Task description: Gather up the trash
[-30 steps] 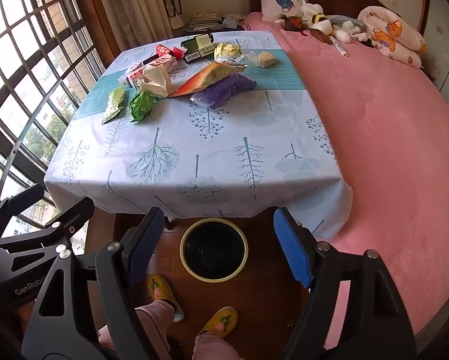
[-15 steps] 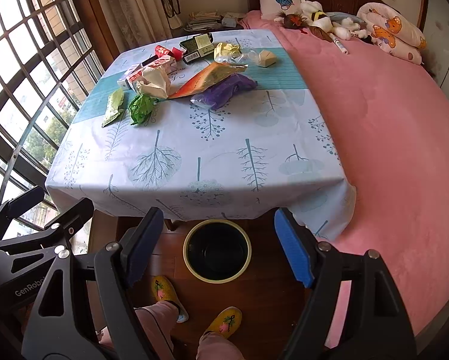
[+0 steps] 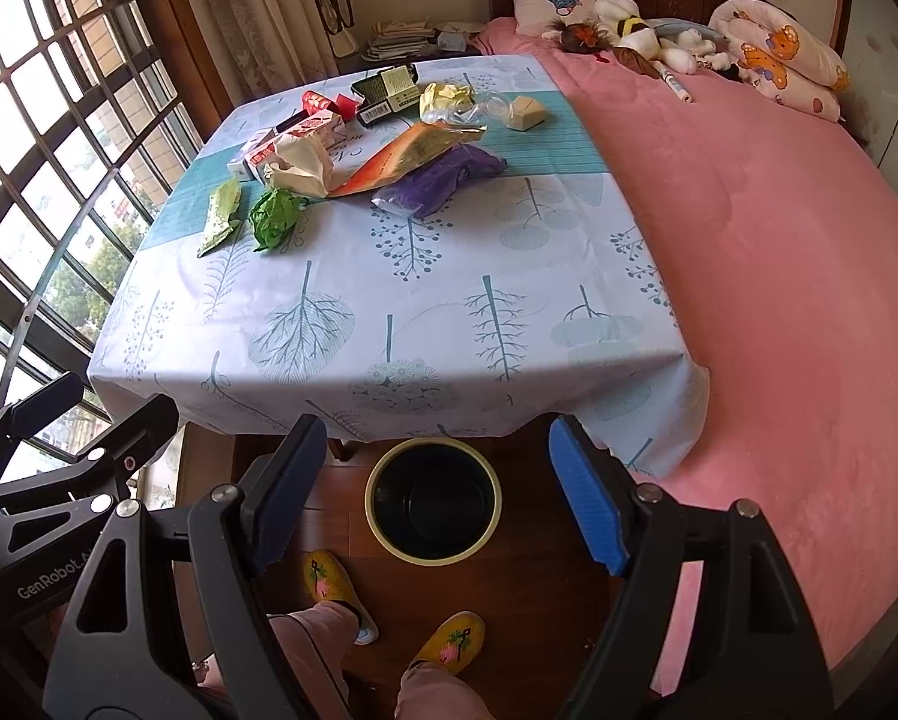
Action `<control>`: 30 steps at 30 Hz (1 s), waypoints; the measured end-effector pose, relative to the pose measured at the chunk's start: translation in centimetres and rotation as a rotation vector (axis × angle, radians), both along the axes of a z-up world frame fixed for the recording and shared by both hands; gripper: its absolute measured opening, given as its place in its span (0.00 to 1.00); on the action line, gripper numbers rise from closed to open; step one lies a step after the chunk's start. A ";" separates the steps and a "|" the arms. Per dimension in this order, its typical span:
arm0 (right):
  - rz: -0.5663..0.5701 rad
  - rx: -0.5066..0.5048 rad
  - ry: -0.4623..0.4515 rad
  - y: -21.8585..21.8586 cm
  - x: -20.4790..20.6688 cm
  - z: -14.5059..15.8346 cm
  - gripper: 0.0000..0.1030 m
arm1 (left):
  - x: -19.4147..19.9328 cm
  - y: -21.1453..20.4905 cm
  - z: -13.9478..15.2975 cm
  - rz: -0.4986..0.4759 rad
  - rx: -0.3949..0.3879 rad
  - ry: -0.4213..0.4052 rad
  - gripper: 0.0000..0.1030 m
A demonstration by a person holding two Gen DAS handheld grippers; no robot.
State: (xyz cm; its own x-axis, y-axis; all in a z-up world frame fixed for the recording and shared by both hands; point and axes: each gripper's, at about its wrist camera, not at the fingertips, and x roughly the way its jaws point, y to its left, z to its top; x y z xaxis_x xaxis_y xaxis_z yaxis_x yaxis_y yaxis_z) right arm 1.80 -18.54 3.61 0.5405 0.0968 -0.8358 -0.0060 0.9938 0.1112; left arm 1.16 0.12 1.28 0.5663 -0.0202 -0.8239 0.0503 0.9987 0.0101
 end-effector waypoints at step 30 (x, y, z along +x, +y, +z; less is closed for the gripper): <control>0.035 0.025 -0.004 -0.1 0.2 0.3 0.74 | 0.3 0.0 0.2 0.034 -0.003 0.024 0.90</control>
State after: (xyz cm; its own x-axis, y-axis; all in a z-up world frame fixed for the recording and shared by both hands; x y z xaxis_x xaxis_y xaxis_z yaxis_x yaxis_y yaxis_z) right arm 2.02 -18.66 3.86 0.5398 0.1369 -0.8306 -0.0414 0.9898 0.1362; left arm 1.45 0.15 1.53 0.5467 -0.0037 -0.8373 0.0165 0.9998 0.0064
